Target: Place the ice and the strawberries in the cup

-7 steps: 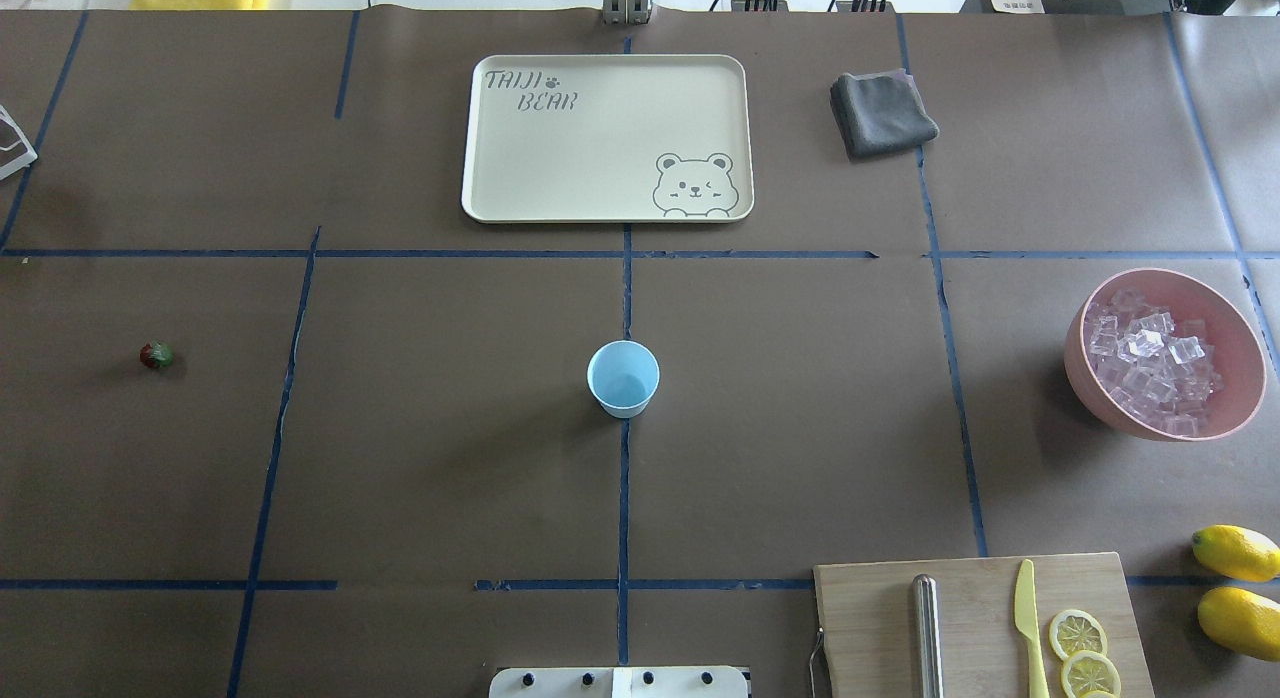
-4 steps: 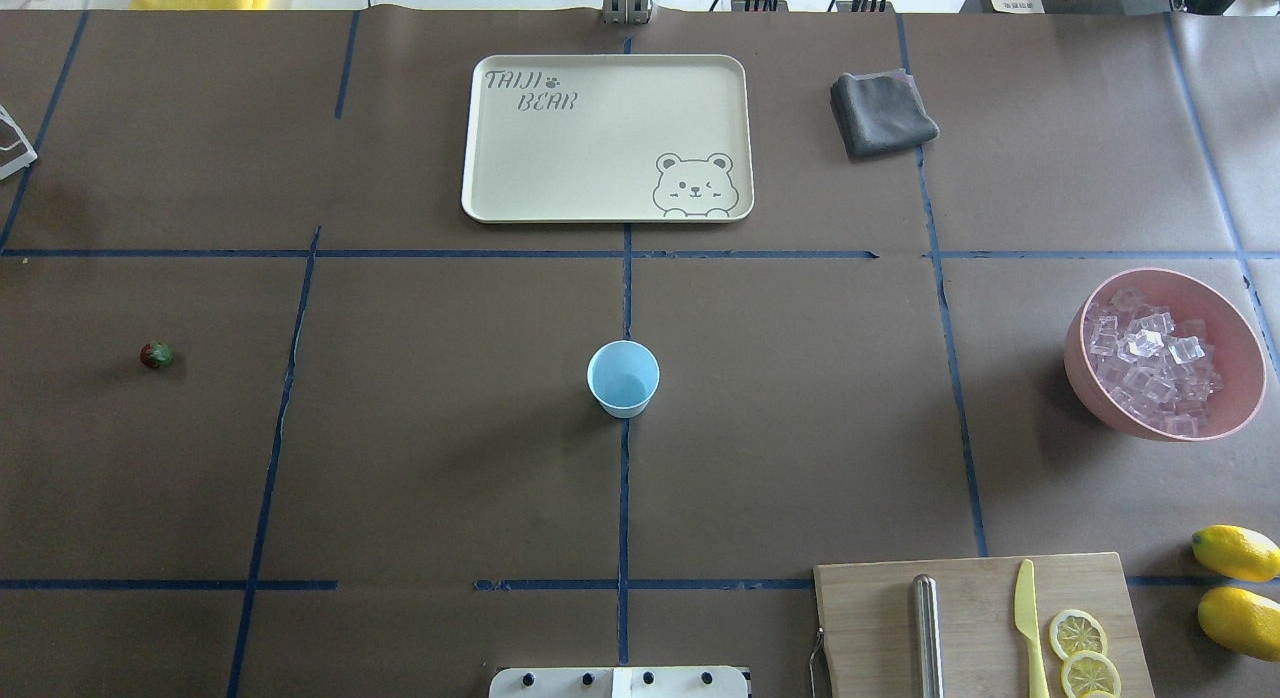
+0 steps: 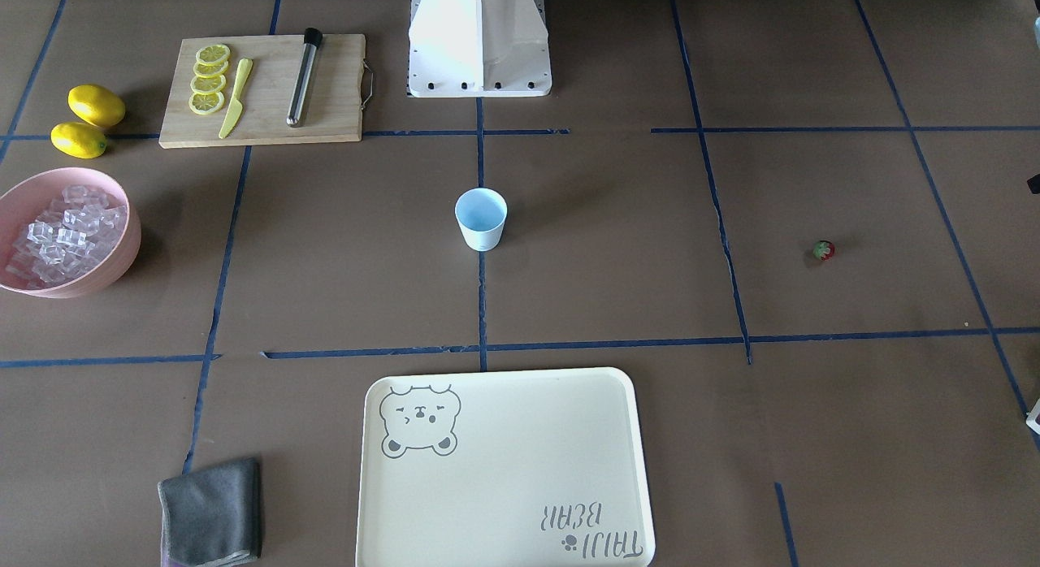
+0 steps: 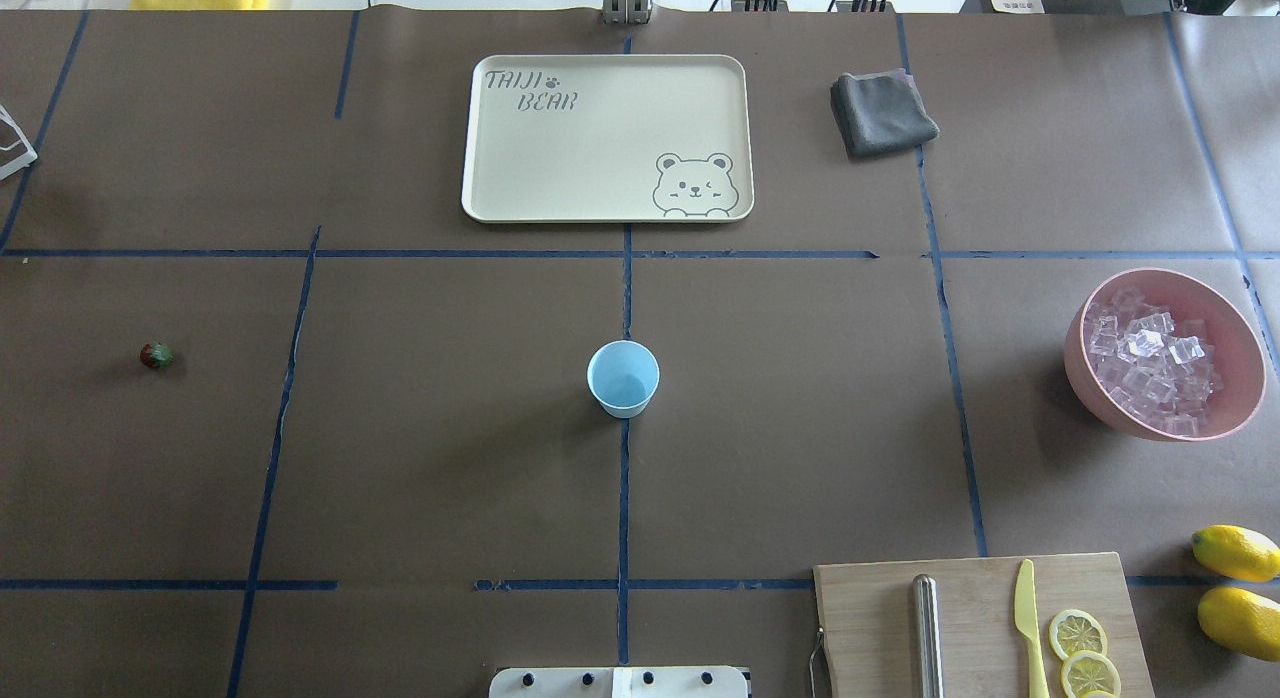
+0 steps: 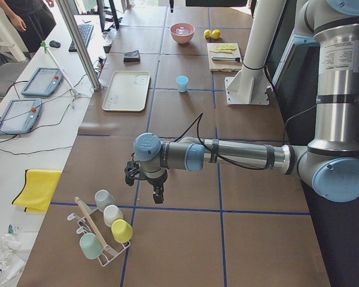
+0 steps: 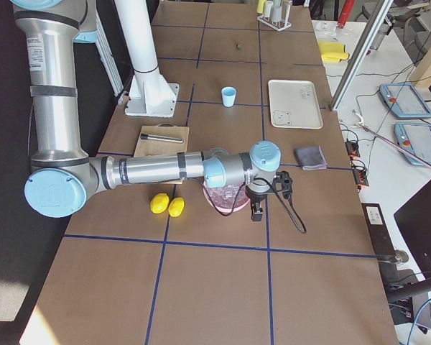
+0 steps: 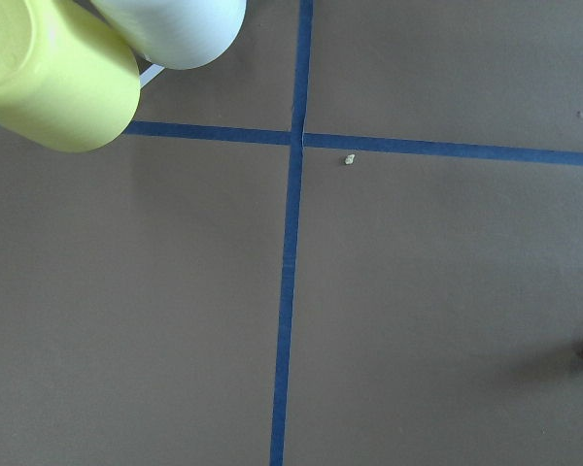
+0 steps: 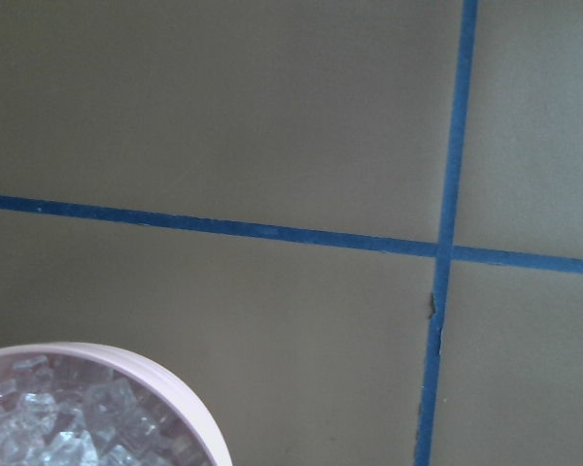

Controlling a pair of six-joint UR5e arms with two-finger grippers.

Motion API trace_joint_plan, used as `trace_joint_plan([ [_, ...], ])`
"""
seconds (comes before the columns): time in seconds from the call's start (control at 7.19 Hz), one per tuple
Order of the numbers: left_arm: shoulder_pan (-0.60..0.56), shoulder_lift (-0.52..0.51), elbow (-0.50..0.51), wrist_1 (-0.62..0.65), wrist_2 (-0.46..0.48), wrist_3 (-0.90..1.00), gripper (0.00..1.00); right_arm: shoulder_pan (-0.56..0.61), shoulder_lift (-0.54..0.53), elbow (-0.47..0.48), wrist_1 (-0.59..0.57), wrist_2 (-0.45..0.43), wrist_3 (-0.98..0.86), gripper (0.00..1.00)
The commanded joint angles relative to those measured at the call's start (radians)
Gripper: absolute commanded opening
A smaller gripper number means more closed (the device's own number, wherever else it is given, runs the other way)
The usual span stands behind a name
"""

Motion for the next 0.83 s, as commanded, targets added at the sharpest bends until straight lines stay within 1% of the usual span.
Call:
trace_joint_plan([
  [0.0,0.000,0.000,-0.004,-0.002,-0.001,0.000,1.00,-0.103,-0.085,0.138,0.057,-0.040,0.066,0.98],
  [0.14,0.000,0.000,-0.005,-0.002,-0.002,0.000,1.00,-0.159,-0.171,0.135,0.240,-0.097,0.066,0.98],
  [0.28,0.000,0.000,-0.005,-0.002,0.000,0.000,1.00,-0.192,-0.204,0.127,0.357,-0.137,0.096,0.97],
  [0.56,0.000,0.000,-0.004,-0.002,0.000,0.000,1.00,-0.239,-0.201,0.127,0.364,-0.132,0.162,0.95],
  [0.7,0.000,0.008,-0.007,-0.004,0.000,0.000,1.00,-0.243,-0.201,0.127,0.367,-0.129,0.169,0.94],
])
